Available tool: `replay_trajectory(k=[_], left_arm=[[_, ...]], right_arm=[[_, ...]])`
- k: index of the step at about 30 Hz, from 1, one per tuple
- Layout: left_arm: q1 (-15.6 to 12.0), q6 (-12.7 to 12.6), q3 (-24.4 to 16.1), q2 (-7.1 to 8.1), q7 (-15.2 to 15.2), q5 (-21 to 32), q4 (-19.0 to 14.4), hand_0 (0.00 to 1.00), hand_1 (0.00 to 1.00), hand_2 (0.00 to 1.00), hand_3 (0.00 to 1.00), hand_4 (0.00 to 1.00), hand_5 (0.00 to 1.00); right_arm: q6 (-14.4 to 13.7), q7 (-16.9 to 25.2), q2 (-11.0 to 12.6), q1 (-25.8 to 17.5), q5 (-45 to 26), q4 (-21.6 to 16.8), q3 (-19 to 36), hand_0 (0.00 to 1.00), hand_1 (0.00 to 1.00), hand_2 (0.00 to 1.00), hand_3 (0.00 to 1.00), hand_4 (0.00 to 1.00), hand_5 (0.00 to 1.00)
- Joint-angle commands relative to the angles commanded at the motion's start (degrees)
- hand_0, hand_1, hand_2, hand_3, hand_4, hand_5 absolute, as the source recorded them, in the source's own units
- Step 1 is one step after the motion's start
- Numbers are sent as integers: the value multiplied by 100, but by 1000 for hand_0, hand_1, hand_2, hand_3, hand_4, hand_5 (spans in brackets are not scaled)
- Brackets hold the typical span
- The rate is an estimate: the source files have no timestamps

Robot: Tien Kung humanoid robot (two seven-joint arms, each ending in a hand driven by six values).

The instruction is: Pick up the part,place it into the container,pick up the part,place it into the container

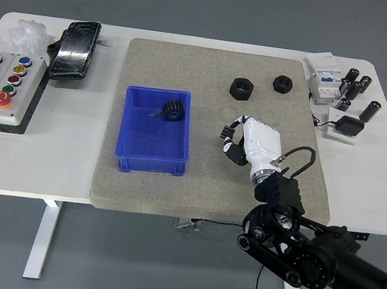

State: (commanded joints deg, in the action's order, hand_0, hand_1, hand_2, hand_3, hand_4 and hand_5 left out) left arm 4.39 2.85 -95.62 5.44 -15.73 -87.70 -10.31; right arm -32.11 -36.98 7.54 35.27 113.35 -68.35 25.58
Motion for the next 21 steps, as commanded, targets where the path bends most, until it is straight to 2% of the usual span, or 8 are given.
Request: replay_trajectory(k=[9,10,11,16,17,21], left_arm=[[40,5,61,14,-9,46,0,668,583,554,655,640,500],[42,4,58,16,-13,43,0,668,583,554,655,640,500],[42,5,53,17,-16,35,0,668,582,555,657,641,511],[27,2,12,8,-26,-5,0,668,582,555,657,641,511],[20,1,-7,3,-31,-22,0,668,582,555,658,645,517],[-7,-2,-55,-16,-41,-58,0,668,582,555,658,645,517]], right_arm=[[-26,0,-484,1029,-15,-531,-1011,329,445,260,514,359,126],[12,0,-520,1098,14,-543,-1040,329,445,260,514,359,126],[78,0,-543,1124,53,-538,-1015,342,489,391,596,384,80],[526,0,-463,898,194,-379,-576,342,489,391,596,384,80],[652,0,-403,788,226,-346,-428,365,642,807,837,508,204],[982,0,-143,342,384,-338,174,365,642,807,837,508,204]])
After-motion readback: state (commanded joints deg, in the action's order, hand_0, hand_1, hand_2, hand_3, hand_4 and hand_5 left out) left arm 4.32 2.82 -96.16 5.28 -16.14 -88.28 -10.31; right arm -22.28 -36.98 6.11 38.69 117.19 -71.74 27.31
